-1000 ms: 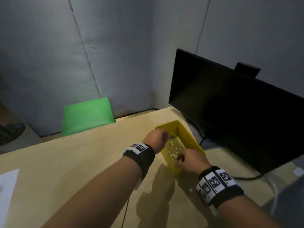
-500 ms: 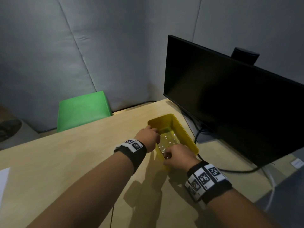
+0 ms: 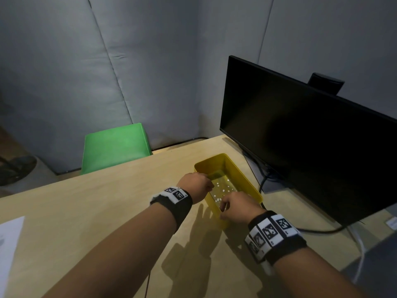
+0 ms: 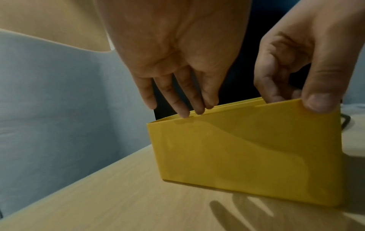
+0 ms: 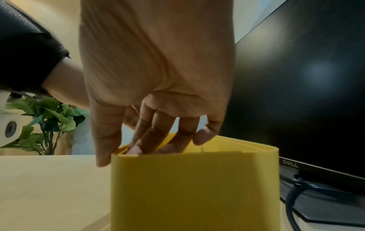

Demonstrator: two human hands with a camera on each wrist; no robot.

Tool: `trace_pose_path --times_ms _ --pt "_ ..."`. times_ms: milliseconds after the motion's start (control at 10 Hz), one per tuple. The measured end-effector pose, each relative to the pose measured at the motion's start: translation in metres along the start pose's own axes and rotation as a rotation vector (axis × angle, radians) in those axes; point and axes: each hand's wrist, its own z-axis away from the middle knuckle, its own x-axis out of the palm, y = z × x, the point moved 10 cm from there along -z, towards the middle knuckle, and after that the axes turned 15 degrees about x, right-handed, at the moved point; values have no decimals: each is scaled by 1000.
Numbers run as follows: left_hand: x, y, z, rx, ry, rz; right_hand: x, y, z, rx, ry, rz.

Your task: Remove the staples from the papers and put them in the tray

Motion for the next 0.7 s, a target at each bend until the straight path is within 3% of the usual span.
trace_pose_path --times_ms 200,500,700 --pt "-9 -4 -1 -97 148 176 -2 0 2 4 7 9" --pt "-3 -5 5 -100 59 105 3 -1 -4 31 -36 0" --pt "-29 -47 39 -214 78 82 1 -18 -19 56 -75 74"
